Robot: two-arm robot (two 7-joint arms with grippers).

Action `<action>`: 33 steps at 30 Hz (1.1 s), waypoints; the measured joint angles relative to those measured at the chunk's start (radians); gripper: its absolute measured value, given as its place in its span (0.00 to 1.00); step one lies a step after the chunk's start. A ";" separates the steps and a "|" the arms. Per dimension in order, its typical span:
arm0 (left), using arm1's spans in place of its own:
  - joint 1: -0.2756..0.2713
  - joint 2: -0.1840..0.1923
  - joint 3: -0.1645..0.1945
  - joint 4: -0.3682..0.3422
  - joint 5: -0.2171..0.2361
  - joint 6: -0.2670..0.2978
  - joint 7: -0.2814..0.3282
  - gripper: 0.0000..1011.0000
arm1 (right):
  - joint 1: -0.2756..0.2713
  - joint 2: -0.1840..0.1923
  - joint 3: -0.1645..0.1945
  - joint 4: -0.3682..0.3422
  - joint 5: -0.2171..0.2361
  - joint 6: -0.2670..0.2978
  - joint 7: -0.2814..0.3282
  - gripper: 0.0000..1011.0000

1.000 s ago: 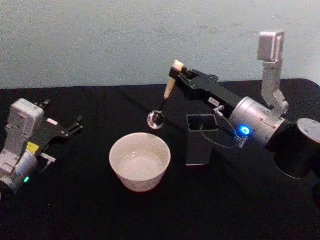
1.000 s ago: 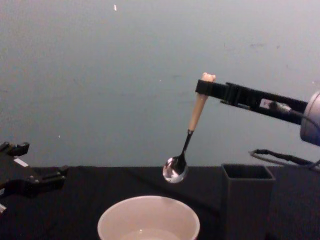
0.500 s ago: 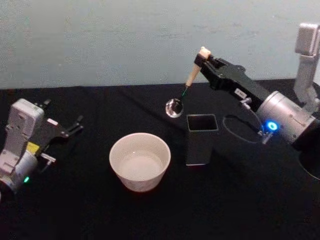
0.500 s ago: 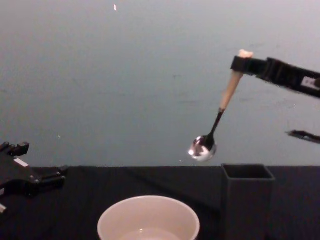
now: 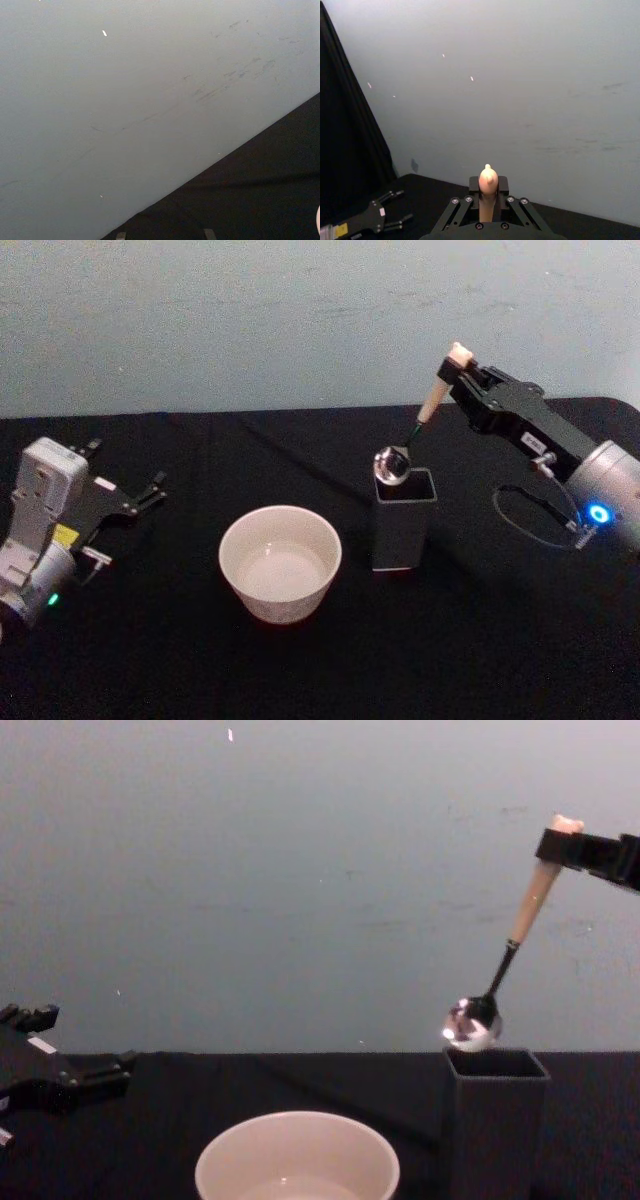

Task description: Pick up the stirring spoon with one hand, stir inside the cup, then place it back in its original position.

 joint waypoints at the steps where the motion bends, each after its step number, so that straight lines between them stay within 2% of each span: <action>1: 0.000 0.000 0.000 0.000 0.000 0.000 0.000 0.99 | -0.008 0.007 0.004 -0.005 0.000 -0.001 -0.003 0.21; 8: 0.000 0.000 0.000 0.000 0.000 0.000 0.000 0.99 | -0.032 0.024 0.013 -0.014 0.000 -0.002 -0.015 0.21; 15: 0.000 0.000 0.000 0.000 0.000 0.000 0.000 0.99 | -0.034 0.026 0.005 -0.002 -0.012 0.001 -0.019 0.21; 33: 0.000 0.000 0.000 0.000 0.000 0.000 0.000 0.99 | -0.005 -0.005 -0.031 0.097 -0.048 0.025 -0.017 0.21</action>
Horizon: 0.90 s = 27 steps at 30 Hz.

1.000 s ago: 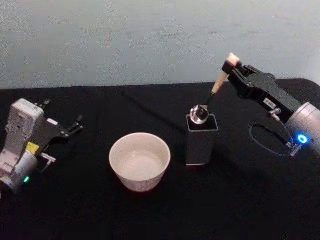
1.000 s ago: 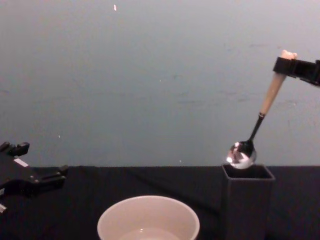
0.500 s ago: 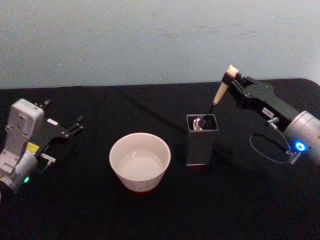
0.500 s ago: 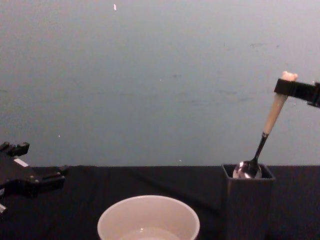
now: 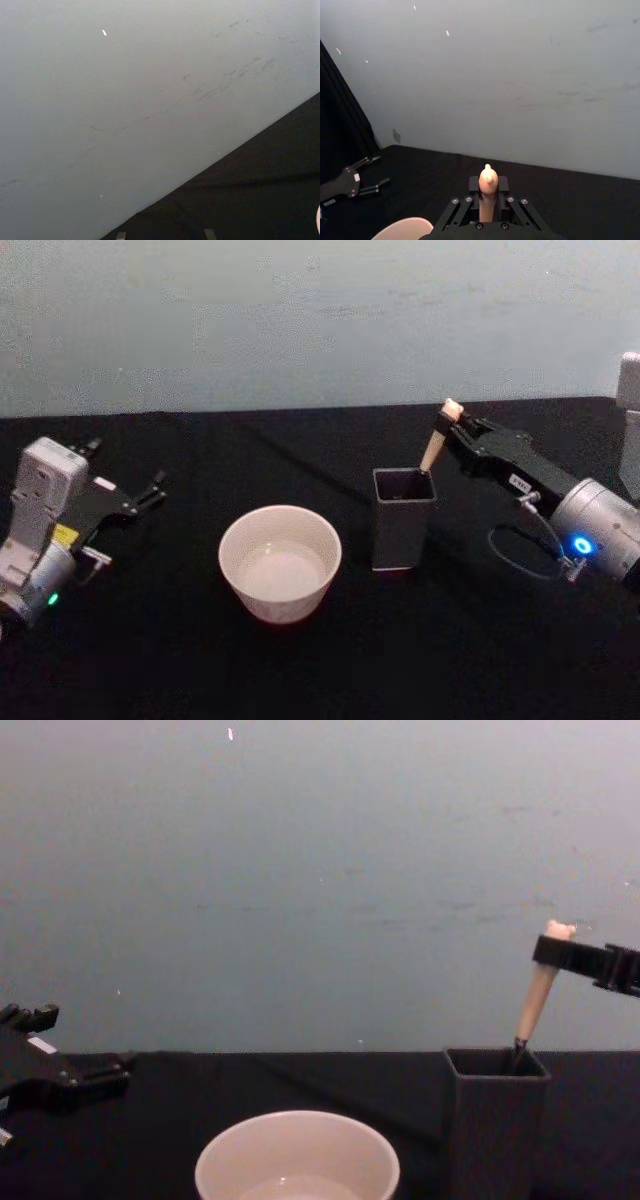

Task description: Pick up the stirring spoon with one hand, stir inside the cup, then place it back in its original position.

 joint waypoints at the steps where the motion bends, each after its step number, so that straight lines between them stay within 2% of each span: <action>1: 0.000 0.000 0.000 0.000 0.000 0.000 0.000 0.99 | 0.001 -0.001 -0.002 0.004 -0.002 0.001 0.001 0.21; 12: 0.000 0.000 0.000 0.000 0.000 0.000 0.000 0.99 | 0.018 -0.011 -0.023 0.054 -0.024 0.016 0.020 0.21; 27: 0.000 0.000 0.000 0.000 0.000 0.000 0.000 0.99 | 0.030 -0.018 -0.033 0.078 -0.038 0.038 0.022 0.21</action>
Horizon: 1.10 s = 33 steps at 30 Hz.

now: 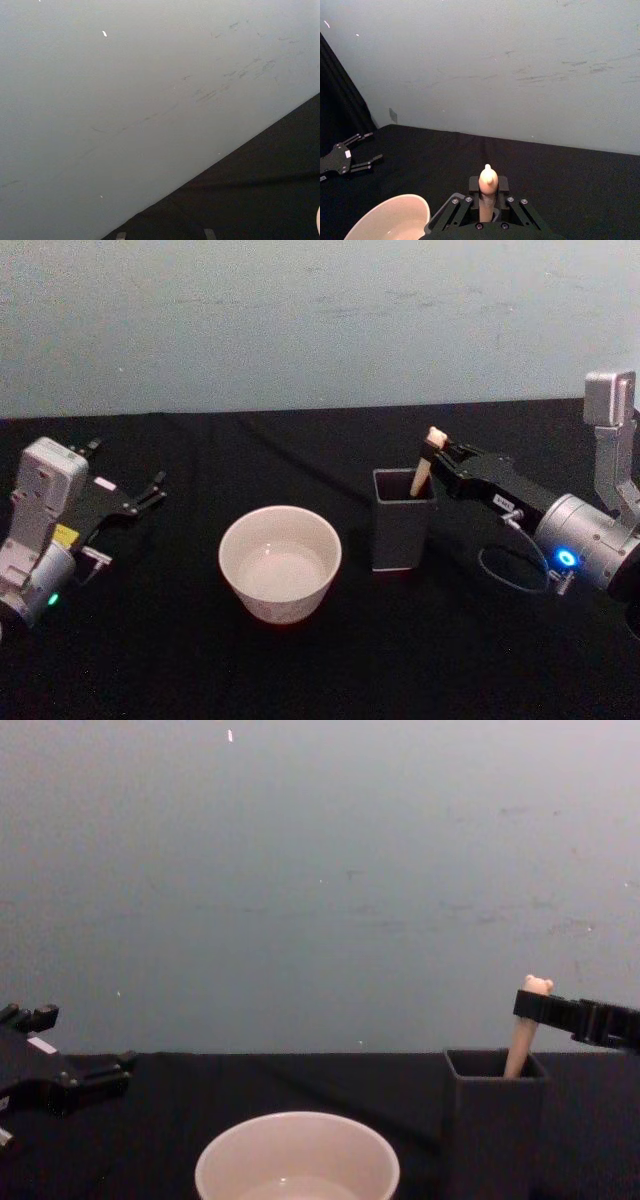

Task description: Pick up the stirring spoon with one hand, stir inside the cup, then place it back in its original position.

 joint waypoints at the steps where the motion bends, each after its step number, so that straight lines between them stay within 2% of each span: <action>1: 0.000 0.000 0.000 0.000 0.000 0.000 0.000 0.99 | 0.000 0.000 0.000 0.000 0.000 0.001 0.000 0.21; 27: 0.000 0.000 0.000 0.000 0.000 0.000 0.000 0.99 | -0.006 0.001 0.001 -0.003 -0.005 0.002 -0.005 0.21; 33: 0.000 0.000 0.000 0.000 0.000 0.000 0.000 0.99 | -0.006 0.001 0.001 -0.003 -0.005 0.001 -0.005 0.37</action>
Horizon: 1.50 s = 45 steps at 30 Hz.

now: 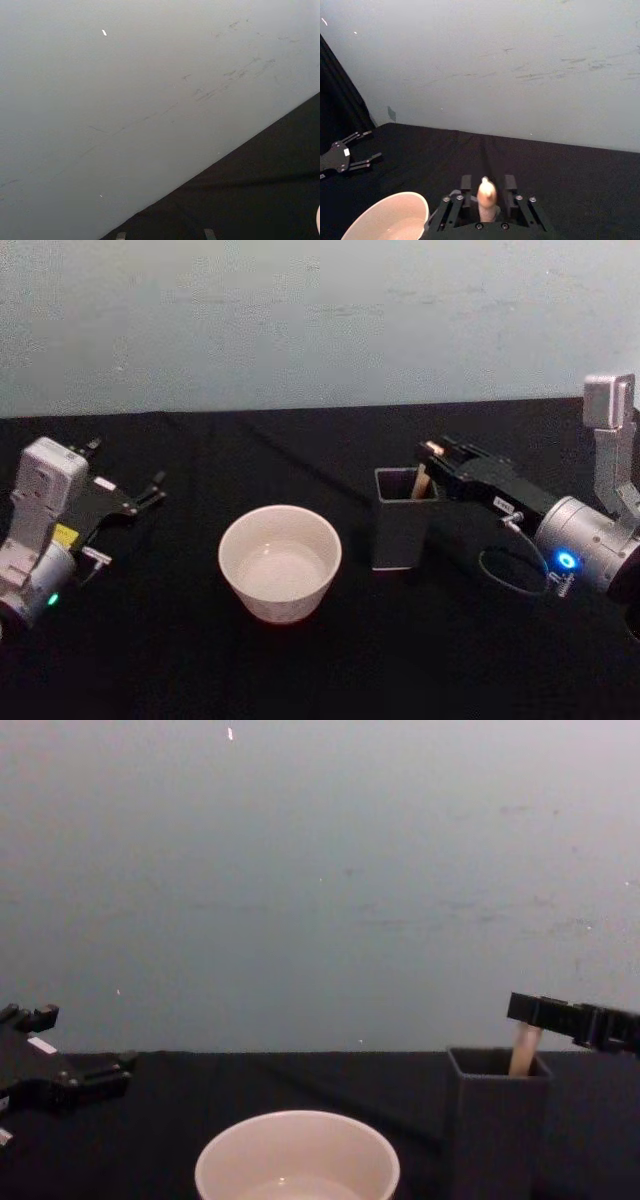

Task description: Pick up the stirring spoon with one hand, stir inside the cup, then place it back in its original position.

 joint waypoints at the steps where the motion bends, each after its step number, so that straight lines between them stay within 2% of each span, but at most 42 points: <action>1: 0.000 0.000 0.000 0.000 0.000 0.000 0.000 0.99 | 0.000 0.000 0.000 0.000 0.000 0.000 0.000 0.41; 5: 0.000 0.000 0.000 0.000 0.000 0.000 0.000 0.99 | 0.000 0.000 0.000 0.000 0.000 0.000 0.000 0.52; 6: 0.000 0.000 0.000 0.000 0.000 0.000 0.000 0.99 | 0.000 0.000 0.000 0.000 0.001 0.000 0.000 0.58; 9: 0.000 0.000 0.000 0.000 0.000 0.000 0.000 0.99 | 0.000 0.000 0.000 0.000 0.001 0.000 0.000 0.65; 10: 0.000 0.000 0.000 0.000 0.000 0.000 0.000 0.99 | 0.000 0.000 0.000 0.000 0.001 0.000 0.000 0.71; 17: 0.000 0.000 0.000 0.000 0.000 0.000 0.000 0.99 | 0.000 0.000 0.000 0.000 0.001 0.000 0.000 0.87; 20: 0.000 0.000 0.000 0.000 0.000 0.000 0.000 0.99 | 0.000 0.000 0.000 0.000 0.001 0.000 0.000 0.98; 25: 0.000 0.000 0.000 0.000 0.000 0.000 0.000 0.99 | 0.000 0.000 0.000 0.000 0.000 -0.001 -0.001 0.99; 29: 0.000 0.000 0.000 0.000 0.000 0.000 0.000 0.99 | 0.003 -0.012 0.005 -0.003 -0.016 -0.026 -0.017 0.99; 36: 0.000 0.000 0.000 0.000 0.000 0.000 0.000 0.99 | 0.009 -0.071 0.044 -0.010 -0.118 -0.157 -0.131 0.99; 37: 0.000 0.000 0.000 0.000 0.000 0.000 0.000 0.99 | 0.013 -0.086 0.051 -0.007 -0.154 -0.186 -0.171 0.99; 39: 0.000 0.000 0.000 0.000 0.000 0.000 0.000 0.99 | 0.015 -0.097 0.055 -0.001 -0.195 -0.211 -0.214 0.99; 40: 0.000 0.000 0.000 0.000 0.000 0.000 0.000 0.99 | 0.019 -0.108 0.057 0.009 -0.241 -0.228 -0.261 0.99; 41: 0.000 0.000 0.000 0.000 0.000 0.000 0.000 0.99 | 0.021 -0.117 0.058 0.022 -0.281 -0.232 -0.306 0.99; 42: 0.000 0.000 0.000 0.000 0.000 0.000 0.000 0.99 | 0.021 -0.117 0.058 0.022 -0.281 -0.232 -0.306 0.99; 43: 0.000 0.000 0.000 0.000 0.000 0.000 0.000 0.99 | 0.022 -0.124 0.057 0.036 -0.317 -0.229 -0.343 0.99; 45: 0.000 0.000 0.000 0.000 0.000 0.000 0.000 0.99 | 0.022 -0.130 0.055 0.050 -0.345 -0.223 -0.373 0.99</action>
